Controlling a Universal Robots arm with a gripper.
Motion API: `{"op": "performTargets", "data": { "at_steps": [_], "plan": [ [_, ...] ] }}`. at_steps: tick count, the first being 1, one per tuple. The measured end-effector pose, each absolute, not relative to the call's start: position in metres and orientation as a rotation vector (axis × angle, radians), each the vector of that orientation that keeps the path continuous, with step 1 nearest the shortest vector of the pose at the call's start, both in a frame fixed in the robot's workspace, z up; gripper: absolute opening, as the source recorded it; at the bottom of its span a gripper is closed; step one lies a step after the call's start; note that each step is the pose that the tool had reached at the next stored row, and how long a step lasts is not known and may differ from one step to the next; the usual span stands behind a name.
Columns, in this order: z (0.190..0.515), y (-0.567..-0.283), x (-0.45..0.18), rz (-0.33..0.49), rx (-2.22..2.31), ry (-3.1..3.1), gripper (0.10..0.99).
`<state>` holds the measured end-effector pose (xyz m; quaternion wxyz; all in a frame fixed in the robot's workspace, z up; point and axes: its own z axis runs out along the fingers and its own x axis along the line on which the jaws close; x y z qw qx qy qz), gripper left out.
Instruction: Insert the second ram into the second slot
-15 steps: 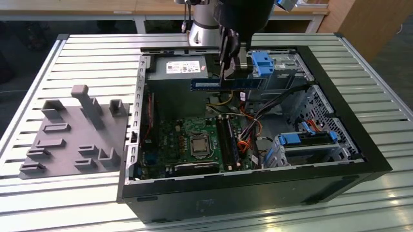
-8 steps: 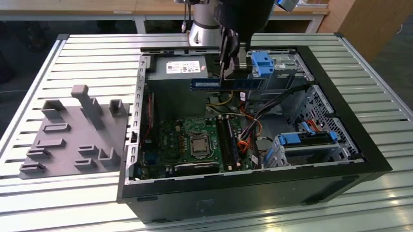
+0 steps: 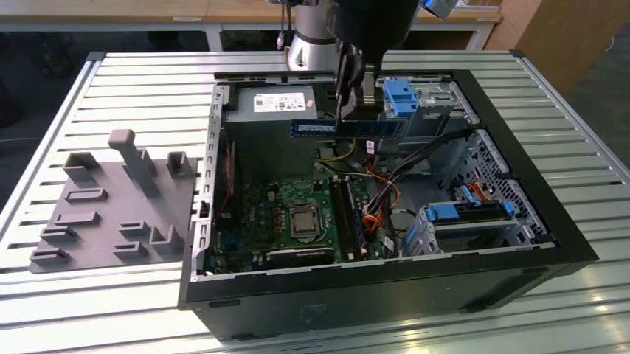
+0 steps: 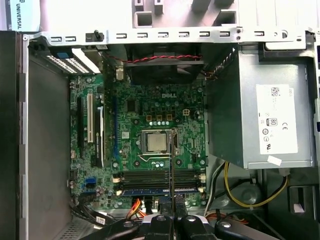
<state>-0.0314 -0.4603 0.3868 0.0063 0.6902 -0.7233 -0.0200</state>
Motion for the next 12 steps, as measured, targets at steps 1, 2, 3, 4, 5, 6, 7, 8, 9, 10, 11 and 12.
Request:
{"op": "performTargets", "data": {
  "at_steps": [1,2,3,4,5,6,7,8,9,10,11,12],
  "plan": [
    [0.3868,-0.4603,-0.0314,-0.063,2.157,-2.266,0.137],
    [0.3868,-0.4603,-0.0314,-0.063,2.154,-2.268,0.137],
    [0.3868,-0.4603,-0.0314,-0.062,2.152,-2.271,0.137],
    [0.3868,-0.4603,-0.0314,-0.062,2.149,-2.273,0.137],
    [0.3868,-0.4603,-0.0314,-0.062,2.146,-2.276,0.137],
    [0.3868,-0.4603,-0.0314,-0.062,2.144,-2.278,0.137],
    [0.3868,-0.4603,-0.0314,-0.062,2.141,-2.281,0.137],
    [0.3868,-0.4603,-0.0314,-0.062,2.139,-2.283,0.137],
    [0.3868,-0.4603,-0.0314,-0.062,2.136,-2.286,0.137],
    [0.3868,-0.4603,-0.0314,-0.062,2.133,-2.288,0.137],
    [0.3868,-0.4603,-0.0314,-0.062,2.131,-2.291,0.137],
    [0.3868,-0.4603,-0.0314,-0.062,2.128,-2.293,0.137]
  ]
}}
